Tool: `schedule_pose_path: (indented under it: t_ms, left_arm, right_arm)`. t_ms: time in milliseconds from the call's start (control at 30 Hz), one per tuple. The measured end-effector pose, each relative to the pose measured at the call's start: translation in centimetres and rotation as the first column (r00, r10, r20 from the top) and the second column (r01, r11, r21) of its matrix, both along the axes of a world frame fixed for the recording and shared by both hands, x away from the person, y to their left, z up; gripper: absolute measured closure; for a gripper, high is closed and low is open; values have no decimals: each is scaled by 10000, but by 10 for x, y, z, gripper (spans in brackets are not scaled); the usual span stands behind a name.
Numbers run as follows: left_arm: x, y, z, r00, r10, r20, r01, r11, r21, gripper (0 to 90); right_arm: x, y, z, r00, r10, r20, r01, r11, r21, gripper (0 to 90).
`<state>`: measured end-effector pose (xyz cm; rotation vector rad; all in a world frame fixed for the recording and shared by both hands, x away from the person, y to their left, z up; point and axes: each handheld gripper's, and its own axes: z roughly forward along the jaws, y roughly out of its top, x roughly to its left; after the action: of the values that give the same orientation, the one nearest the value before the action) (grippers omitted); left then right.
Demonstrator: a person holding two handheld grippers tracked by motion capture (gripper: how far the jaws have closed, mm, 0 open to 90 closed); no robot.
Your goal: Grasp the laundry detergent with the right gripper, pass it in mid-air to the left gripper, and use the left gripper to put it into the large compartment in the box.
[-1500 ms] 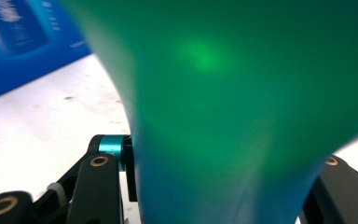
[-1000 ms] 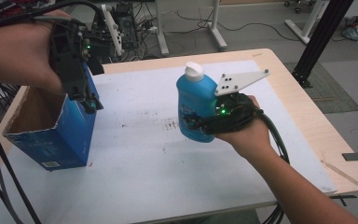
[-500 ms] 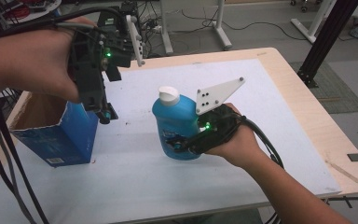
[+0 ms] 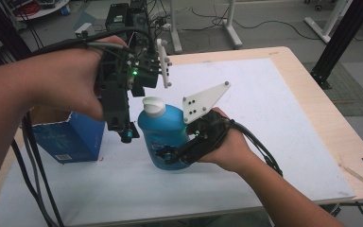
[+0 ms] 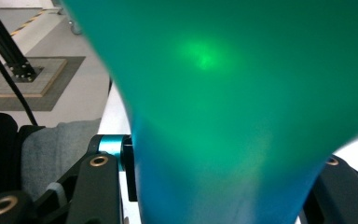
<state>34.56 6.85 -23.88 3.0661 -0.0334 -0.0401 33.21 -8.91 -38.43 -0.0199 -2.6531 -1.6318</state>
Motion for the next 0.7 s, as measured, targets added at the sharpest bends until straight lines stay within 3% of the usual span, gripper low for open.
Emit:
schedule_pose_path:
  t_ms: [300, 700]
  left_arm:
    - [-6, -5, -5, 10000, -91, -16, 91, 9999, 131, 17]
    - [-9, -8, -8, 9998, -204, 53, 202, 9990, 394, 17]
  right_arm:
    - [0, 22, 2, 9994, 350, -29, -350, 9994, 60, 456]
    - [3, 35, 5, 9992, 379, -162, -374, 9988, 307, 457]
